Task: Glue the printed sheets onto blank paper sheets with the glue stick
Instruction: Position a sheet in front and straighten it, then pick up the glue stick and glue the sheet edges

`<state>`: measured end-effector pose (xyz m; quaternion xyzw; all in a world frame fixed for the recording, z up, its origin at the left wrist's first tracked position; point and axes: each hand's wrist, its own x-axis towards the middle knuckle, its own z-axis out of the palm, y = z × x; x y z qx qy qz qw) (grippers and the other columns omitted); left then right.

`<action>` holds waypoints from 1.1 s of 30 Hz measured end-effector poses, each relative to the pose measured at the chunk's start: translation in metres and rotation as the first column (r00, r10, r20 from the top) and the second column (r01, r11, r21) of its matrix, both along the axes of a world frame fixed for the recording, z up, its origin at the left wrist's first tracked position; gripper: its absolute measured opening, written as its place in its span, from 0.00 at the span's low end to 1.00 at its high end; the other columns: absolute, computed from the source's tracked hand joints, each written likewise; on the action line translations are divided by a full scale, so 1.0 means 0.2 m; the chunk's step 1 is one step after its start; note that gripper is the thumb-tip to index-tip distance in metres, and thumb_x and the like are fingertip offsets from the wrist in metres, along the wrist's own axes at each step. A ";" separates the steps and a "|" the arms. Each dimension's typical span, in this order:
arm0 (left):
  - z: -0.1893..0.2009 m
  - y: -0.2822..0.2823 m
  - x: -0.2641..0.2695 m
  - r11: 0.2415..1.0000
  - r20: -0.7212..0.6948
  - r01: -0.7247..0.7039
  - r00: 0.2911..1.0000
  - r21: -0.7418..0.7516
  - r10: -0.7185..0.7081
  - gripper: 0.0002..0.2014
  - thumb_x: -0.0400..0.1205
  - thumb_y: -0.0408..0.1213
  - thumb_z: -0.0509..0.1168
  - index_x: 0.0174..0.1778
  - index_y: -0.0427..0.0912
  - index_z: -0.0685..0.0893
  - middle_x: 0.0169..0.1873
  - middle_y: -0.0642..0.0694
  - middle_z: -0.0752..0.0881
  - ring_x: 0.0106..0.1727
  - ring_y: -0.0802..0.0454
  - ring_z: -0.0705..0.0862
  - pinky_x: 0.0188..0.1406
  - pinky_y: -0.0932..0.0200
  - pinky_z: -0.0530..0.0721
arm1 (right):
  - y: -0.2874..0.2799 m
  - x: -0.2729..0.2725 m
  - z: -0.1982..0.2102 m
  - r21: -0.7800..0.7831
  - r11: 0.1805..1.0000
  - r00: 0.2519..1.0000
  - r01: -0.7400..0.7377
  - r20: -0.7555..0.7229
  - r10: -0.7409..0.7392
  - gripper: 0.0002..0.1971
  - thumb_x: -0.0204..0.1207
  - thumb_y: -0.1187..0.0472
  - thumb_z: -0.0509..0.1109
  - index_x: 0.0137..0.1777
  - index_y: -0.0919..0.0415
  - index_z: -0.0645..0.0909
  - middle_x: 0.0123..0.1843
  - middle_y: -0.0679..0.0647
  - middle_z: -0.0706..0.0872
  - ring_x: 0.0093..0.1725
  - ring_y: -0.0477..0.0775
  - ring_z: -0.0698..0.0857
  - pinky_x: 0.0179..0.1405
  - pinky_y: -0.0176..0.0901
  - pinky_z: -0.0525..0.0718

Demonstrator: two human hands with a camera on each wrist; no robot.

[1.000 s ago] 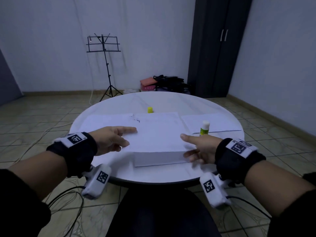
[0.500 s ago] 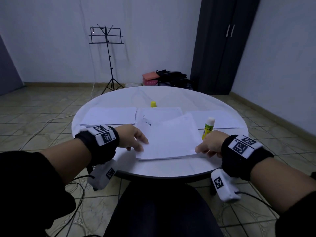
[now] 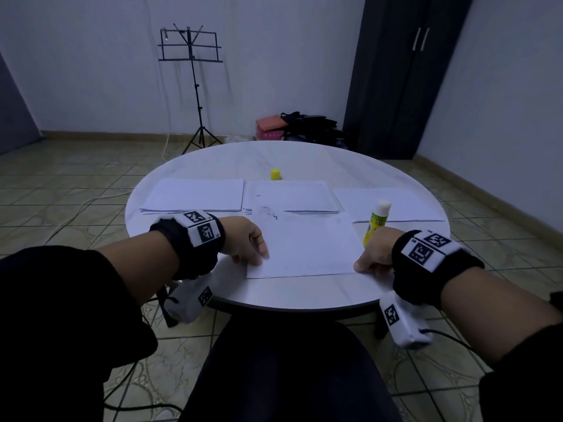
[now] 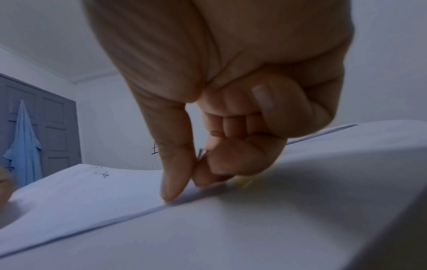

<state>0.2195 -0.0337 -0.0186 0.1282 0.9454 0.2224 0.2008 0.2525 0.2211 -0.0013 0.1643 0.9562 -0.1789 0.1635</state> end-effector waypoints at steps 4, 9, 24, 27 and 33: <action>-0.01 0.00 -0.01 1.000 0.004 0.003 1.000 0.014 -0.003 0.06 0.76 0.31 0.73 0.43 0.47 0.84 0.31 0.54 0.82 0.16 0.68 0.76 0.24 0.73 0.77 | 0.01 -0.01 -0.02 -0.031 1.000 1.000 -0.003 0.014 0.004 0.12 0.69 0.61 0.79 0.31 0.62 0.79 0.27 0.54 0.82 0.27 0.50 0.79 0.27 0.38 0.74; -0.02 -0.01 -0.01 1.000 0.023 0.008 1.000 0.025 -0.008 0.06 0.77 0.30 0.72 0.44 0.45 0.84 0.31 0.52 0.81 0.16 0.67 0.76 0.23 0.73 0.77 | 0.02 -0.02 -0.02 -0.039 0.999 1.000 -0.010 0.013 0.010 0.14 0.68 0.60 0.80 0.28 0.62 0.79 0.27 0.53 0.83 0.26 0.50 0.79 0.26 0.38 0.72; -0.02 -0.01 -0.01 0.999 0.019 -0.003 1.000 -0.042 0.004 0.09 0.76 0.34 0.74 0.36 0.52 0.82 0.19 0.62 0.79 0.23 0.61 0.76 0.25 0.76 0.74 | 0.03 -0.03 -0.03 -0.042 0.999 1.000 -0.028 0.009 0.029 0.15 0.67 0.60 0.80 0.26 0.62 0.79 0.24 0.53 0.83 0.25 0.51 0.79 0.26 0.38 0.73; -0.01 0.00 -0.01 0.998 0.006 0.008 1.000 -0.058 -0.007 0.09 0.76 0.34 0.73 0.36 0.52 0.82 0.19 0.63 0.79 0.20 0.63 0.76 0.24 0.77 0.73 | 0.03 -0.03 -0.03 -0.036 0.999 1.000 -0.028 0.009 0.028 0.15 0.67 0.60 0.80 0.26 0.62 0.79 0.24 0.53 0.82 0.24 0.50 0.79 0.25 0.38 0.72; 0.00 0.02 0.01 0.995 0.002 0.016 1.000 -0.101 -0.016 0.07 0.76 0.35 0.72 0.48 0.47 0.89 0.16 0.63 0.81 0.25 0.60 0.78 0.24 0.78 0.74 | 0.04 -0.06 -0.03 0.026 0.996 0.996 -0.082 0.020 0.081 0.13 0.67 0.58 0.80 0.31 0.60 0.78 0.33 0.55 0.86 0.30 0.52 0.82 0.28 0.37 0.74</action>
